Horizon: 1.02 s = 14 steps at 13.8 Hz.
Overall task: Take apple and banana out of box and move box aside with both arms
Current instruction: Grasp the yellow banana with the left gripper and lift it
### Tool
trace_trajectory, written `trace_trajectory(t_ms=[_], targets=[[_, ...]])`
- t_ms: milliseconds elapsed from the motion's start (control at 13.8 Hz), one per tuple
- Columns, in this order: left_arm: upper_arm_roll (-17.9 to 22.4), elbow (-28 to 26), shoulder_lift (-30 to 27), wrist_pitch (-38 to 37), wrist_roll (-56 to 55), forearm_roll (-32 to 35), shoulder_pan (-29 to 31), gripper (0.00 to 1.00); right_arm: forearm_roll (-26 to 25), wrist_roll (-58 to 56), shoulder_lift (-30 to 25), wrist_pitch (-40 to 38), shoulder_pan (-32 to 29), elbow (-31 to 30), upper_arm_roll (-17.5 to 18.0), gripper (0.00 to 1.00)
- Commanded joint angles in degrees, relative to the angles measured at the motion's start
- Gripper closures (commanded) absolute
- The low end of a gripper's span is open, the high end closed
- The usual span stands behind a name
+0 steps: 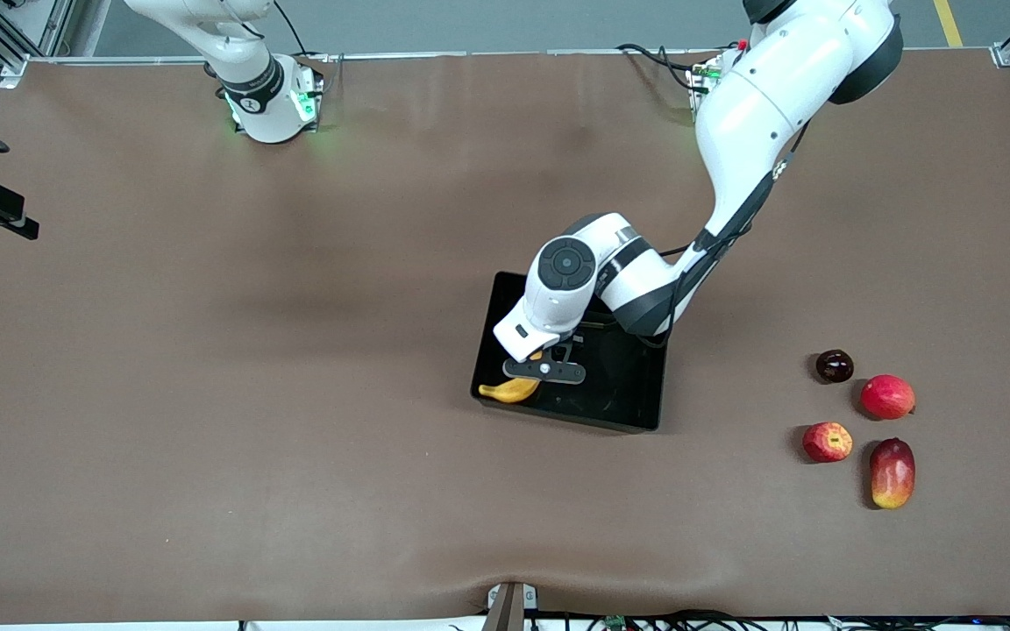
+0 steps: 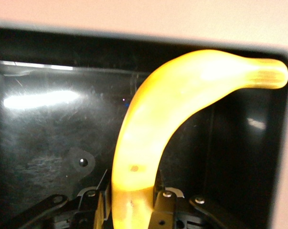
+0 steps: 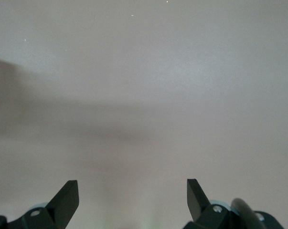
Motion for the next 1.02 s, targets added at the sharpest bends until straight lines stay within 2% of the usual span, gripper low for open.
trace_trajectory(t_ms=[0, 218, 509, 727, 872, 945], targets=[[0.1, 0.0, -4.7, -2.0, -0.7, 1.1, 0.5, 1.00, -0.5, -0.1, 0.0, -0.5, 1.4, 0.5, 0.1, 0.00], [-0.4, 0.0, -10.3, -8.9, 1.2, 0.2, 2.7, 1.00, 0.3, 0.1, 1.4, 0.0, 2.8, 0.5, 0.2, 0.00], [-1.1, -0.2, -16.8, -15.5, 11.5, -6.4, 8.4, 1.00, -0.3, -0.1, 3.9, 1.1, 6.5, 0.5, 0.1, 0.00], [-1.2, -0.5, -17.7, -21.9, 23.8, -10.8, 14.9, 1.00, -0.7, -0.1, 8.2, 1.7, 5.9, 0.4, 0.0, 0.00], [-1.1, -1.0, -17.7, -24.1, 27.4, -10.8, 17.7, 1.00, -0.6, -0.4, 9.7, 2.6, 5.9, 0.4, 0.0, 0.00], [-1.1, -1.7, -17.7, -26.0, 28.1, -10.1, 19.3, 1.00, 0.3, -0.2, 10.9, 5.3, 6.3, 0.4, 0.0, 0.00]])
